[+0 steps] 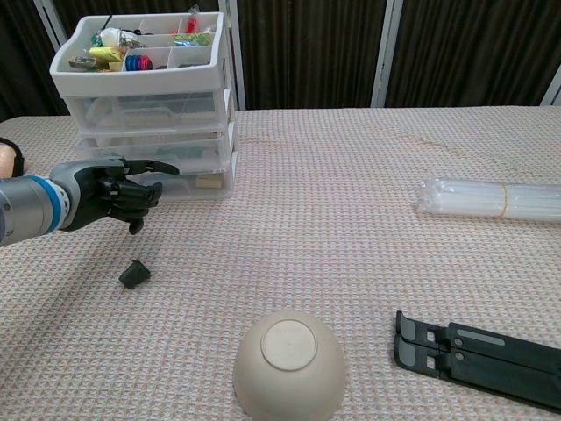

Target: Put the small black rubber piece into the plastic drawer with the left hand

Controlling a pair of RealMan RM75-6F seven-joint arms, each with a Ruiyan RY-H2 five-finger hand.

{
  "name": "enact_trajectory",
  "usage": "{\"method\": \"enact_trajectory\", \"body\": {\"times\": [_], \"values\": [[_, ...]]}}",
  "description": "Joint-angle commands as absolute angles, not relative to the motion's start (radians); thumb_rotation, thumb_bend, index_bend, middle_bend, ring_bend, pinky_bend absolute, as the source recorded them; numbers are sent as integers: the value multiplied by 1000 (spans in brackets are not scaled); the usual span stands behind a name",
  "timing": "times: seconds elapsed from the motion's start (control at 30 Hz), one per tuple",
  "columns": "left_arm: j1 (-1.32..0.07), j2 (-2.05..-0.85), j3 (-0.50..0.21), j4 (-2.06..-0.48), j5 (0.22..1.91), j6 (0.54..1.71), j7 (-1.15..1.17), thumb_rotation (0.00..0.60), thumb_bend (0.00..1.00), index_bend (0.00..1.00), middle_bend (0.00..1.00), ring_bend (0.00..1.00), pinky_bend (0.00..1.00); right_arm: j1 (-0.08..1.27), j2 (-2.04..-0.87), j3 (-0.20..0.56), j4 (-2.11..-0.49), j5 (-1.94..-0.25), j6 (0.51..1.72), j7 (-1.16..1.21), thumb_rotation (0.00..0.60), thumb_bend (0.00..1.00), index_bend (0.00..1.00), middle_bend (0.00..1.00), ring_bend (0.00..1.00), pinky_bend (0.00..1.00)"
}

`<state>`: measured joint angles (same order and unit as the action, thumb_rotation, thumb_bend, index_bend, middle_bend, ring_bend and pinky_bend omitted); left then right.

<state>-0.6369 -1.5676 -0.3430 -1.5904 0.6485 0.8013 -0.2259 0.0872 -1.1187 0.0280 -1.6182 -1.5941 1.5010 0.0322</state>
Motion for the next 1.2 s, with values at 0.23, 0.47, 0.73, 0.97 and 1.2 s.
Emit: {"method": "enact_trajectory", "body": {"times": [0.23,0.47,0.73,0.97,1.2], "values": [[-532,-1514,-271,-1682,816,875,-268,600,668,192,959,877,705,86,-1119,29,-1621,-1593,1503,30,600,63,64,0,0,0],[-483,-1478,-194,-1690,976,969,-196,600,666,192,951,867,698,85,-1119,29,-1623,-1594,1505,25,600,63,65,0,0,0],[-503,-1449,-152,-1669,1151,1147,127,600,667,173,965,875,704,85,-1121,29,-1623,-1592,1503,19,600,63,64,0,0,0],[-545,-1396,-184,-1727,1046,1156,378,600,667,159,970,881,707,84,-1121,29,-1625,-1592,1503,16,600,64,64,0,0,0],[-602,-1389,-238,-1729,842,1144,536,600,668,160,969,881,707,85,-1121,29,-1626,-1590,1501,15,600,64,64,0,0,0]]}}
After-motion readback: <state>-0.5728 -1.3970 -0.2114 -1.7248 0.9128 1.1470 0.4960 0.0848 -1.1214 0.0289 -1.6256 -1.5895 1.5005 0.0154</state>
